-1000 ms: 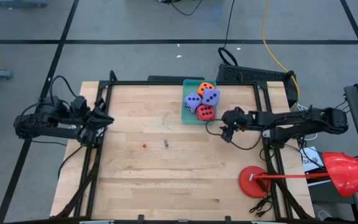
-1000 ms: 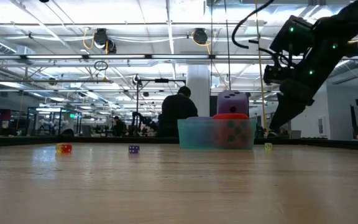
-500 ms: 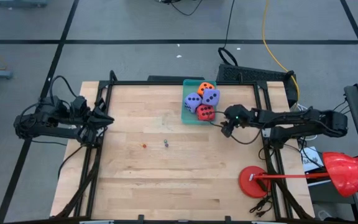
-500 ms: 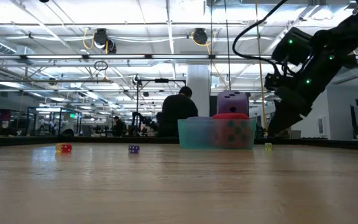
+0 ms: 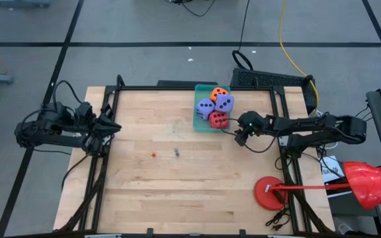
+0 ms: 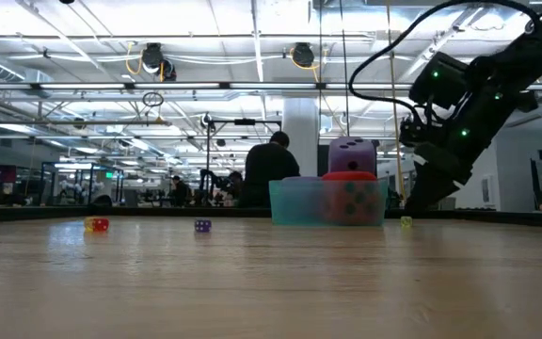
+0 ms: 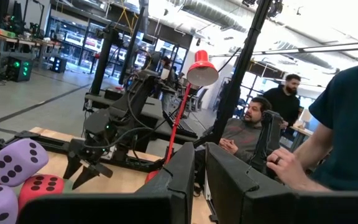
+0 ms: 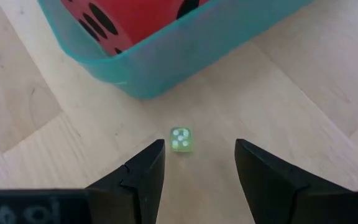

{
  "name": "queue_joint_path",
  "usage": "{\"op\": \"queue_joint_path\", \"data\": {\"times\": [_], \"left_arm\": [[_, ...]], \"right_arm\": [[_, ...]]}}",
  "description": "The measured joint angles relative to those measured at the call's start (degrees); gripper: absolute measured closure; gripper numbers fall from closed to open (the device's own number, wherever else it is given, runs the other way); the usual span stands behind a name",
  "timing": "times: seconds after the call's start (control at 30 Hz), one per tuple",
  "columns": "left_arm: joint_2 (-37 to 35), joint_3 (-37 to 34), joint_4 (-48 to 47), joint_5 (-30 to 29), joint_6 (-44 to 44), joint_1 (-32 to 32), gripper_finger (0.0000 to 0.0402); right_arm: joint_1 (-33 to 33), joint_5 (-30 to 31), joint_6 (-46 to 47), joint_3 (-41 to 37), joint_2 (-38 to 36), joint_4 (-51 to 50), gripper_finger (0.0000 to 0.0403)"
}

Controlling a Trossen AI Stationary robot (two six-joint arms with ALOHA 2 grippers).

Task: Pick & Place Dice
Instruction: Put the light green die into the green bin

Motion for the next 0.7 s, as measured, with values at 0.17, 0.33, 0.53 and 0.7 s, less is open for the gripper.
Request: {"op": "queue_joint_path", "data": {"times": [0.17,0.33,0.53,0.7], "left_arm": [[0.02,0.0,-0.01,0.0,0.0,0.0,0.0355],[0.0,0.0,-0.02,0.0,0.0,-0.02,0.0355],[0.02,0.0,0.0,0.0,0.0,-0.02,0.0355],[0.02,-0.01,0.0,0.0,0.0,-0.02,0.0355]], "right_arm": [[-0.13,-0.14,0.06,0.0,2.2,3.48,0.022],[-0.74,-2.99,0.17,0.0,4.68,5.72,0.022],[-0.74,-2.99,0.14,0.01,7.19,6.56,0.022],[-0.72,-2.91,0.15,0.04,7.94,6.95,0.022]]}}
